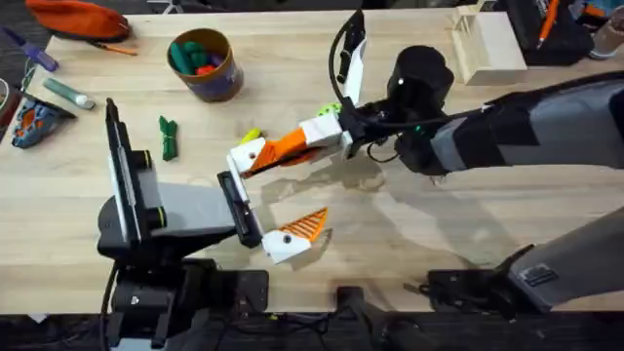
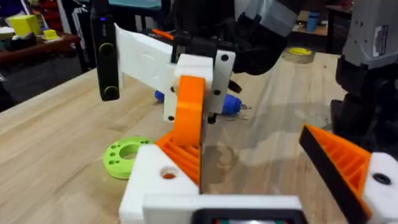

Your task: Pick up the gripper from the table and insert it into the empty holder that is missing its gripper. Then pick up a screw, insert it into the mounting hole, and use the screwdriver to tighten it. Finally, clean up the table by picking up the vegetable and placing it into the bucket.

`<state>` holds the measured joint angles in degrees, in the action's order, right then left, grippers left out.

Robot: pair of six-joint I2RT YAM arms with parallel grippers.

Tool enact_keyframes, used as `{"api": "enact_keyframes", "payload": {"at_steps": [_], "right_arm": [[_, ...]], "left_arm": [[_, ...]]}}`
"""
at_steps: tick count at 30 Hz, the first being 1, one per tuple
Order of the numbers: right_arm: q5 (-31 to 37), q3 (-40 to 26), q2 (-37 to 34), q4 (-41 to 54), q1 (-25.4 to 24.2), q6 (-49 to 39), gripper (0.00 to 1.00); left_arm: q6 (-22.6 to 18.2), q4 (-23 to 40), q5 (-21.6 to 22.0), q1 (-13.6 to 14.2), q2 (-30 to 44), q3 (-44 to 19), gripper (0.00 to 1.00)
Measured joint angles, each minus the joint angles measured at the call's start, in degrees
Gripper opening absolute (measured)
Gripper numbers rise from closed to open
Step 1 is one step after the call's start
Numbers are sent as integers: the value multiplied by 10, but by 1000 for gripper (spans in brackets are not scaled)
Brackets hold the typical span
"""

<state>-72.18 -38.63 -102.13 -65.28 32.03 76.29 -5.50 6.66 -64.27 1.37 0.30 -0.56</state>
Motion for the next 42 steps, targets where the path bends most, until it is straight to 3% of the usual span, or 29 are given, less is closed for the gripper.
{"api": "enact_keyframes", "payload": {"at_steps": [42], "right_arm": [[19,0,0,0,5,0,9]], "left_arm": [[1,-1,10,0,0,0,987]]}}
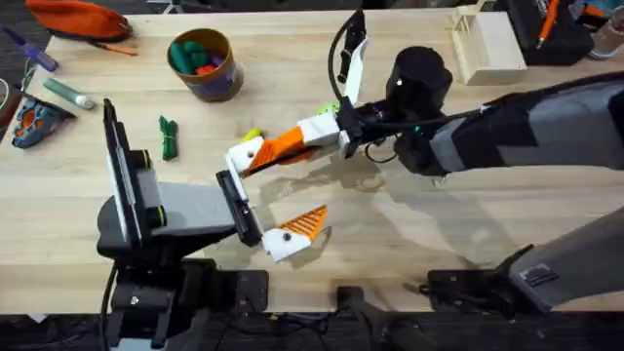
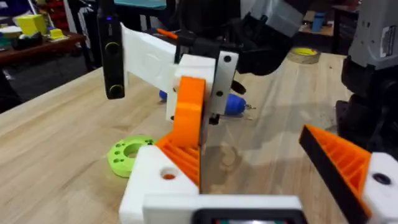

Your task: Pick up the gripper from the table and insert it into the empty holder that is missing its gripper. Then pick up a screw, insert it into the mounting hole, and use the screwdriver to tighten it. Finally, clean up the table by picking up the vegetable and placing it into the bucket.

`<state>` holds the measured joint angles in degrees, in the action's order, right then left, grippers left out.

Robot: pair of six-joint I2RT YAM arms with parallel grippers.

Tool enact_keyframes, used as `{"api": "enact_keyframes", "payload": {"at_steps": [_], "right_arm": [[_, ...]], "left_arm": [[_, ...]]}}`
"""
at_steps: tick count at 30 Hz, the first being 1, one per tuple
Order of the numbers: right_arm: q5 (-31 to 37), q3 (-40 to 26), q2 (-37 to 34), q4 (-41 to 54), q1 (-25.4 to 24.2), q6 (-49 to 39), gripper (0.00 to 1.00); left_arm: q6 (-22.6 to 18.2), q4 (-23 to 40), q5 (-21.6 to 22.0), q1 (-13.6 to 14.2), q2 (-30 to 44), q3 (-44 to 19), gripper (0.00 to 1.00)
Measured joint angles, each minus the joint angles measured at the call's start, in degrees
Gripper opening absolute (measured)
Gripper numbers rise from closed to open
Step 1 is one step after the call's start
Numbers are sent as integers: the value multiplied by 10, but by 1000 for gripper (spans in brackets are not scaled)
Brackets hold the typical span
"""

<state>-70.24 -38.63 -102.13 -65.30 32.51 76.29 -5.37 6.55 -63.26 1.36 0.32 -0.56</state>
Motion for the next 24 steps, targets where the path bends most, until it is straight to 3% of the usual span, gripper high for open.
{"api": "enact_keyframes", "payload": {"at_steps": [24], "right_arm": [[15,0,-23,-59,5,26,9]], "left_arm": [[3,-1,12,-3,0,0,987]]}}
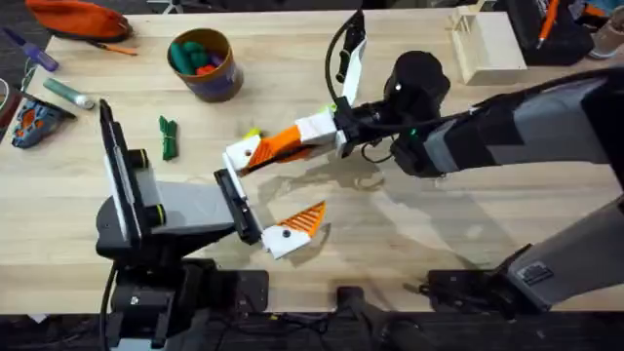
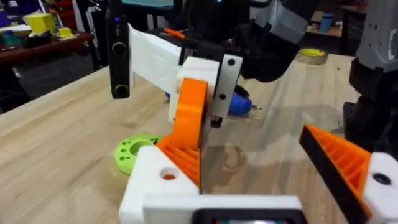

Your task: Pick up the gripper from the table and insert it into the empty holder that is missing its gripper. Then pick up a screw, insert it into the mounting hole, and use the screwdriver to tighten it. Finally, clean up the table by picking up the vegetable and placing it into the bucket.

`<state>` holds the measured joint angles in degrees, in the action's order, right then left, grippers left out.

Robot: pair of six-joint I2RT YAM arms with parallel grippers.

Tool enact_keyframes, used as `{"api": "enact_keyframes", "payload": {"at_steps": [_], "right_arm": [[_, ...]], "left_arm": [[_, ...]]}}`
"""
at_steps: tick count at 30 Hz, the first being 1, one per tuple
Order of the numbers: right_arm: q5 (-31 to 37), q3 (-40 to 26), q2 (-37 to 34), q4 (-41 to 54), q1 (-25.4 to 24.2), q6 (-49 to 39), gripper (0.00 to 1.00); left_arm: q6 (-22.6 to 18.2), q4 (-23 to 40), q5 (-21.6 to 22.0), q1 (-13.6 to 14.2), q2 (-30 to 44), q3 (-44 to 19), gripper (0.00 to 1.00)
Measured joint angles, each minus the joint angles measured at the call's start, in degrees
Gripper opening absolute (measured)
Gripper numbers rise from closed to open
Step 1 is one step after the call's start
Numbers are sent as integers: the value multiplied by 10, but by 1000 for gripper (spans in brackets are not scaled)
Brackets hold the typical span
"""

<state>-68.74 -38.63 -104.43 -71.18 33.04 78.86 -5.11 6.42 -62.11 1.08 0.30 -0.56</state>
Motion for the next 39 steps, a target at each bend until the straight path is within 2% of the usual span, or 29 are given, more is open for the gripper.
{"api": "enact_keyframes", "payload": {"at_steps": [12,39], "right_arm": [[-16,-19,0,43,-1,0,9],[-16,-20,0,46,-2,-9,9]], "left_arm": [[4,0,3,0,0,0,985],[4,0,2,0,0,0,987]]}}
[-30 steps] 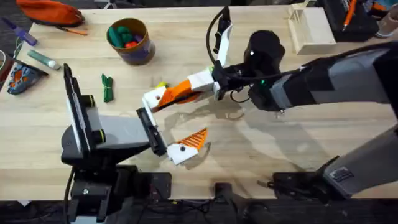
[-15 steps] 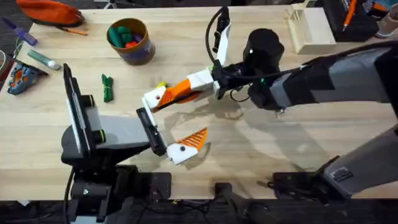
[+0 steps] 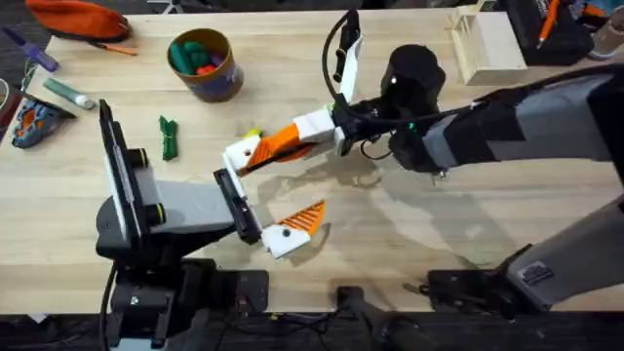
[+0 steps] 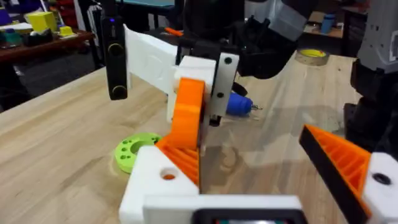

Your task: Pick up the gripper from the table and insert it into the empty holder that is missing its gripper. Then pick up a screw, insert it into the mounting hole, and use the screwdriver to tighten it. Finally, clean up the table by picking up the vegetable and placing it into the bucket.

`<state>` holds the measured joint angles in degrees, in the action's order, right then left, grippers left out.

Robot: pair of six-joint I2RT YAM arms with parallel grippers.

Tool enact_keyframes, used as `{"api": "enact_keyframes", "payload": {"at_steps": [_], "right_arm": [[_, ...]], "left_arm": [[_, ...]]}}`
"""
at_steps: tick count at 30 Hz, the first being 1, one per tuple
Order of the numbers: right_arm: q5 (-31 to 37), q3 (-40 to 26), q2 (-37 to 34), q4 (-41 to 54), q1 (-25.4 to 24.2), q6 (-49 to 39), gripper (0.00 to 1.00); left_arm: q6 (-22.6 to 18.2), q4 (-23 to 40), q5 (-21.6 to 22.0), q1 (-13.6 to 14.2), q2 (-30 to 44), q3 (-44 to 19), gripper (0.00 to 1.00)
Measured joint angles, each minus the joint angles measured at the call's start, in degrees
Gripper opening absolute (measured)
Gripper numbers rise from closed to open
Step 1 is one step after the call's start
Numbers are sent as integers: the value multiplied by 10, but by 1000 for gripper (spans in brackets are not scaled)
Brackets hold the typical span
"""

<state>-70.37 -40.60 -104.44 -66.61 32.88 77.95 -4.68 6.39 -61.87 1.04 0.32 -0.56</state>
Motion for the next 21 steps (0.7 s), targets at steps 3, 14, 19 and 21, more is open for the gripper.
{"api": "enact_keyframes", "payload": {"at_steps": [3,14,19,21], "right_arm": [[0,0,0,1,0,0,41],[10,-2,-1,3,7,-4,976],[11,-2,-1,3,7,-4,975],[11,-2,-1,3,7,-4,975]], "left_arm": [[0,0,0,0,0,0,986],[-1,3,-21,5,0,0,986],[-1,3,-23,5,0,0,987],[-1,3,-24,5,0,0,987]]}}
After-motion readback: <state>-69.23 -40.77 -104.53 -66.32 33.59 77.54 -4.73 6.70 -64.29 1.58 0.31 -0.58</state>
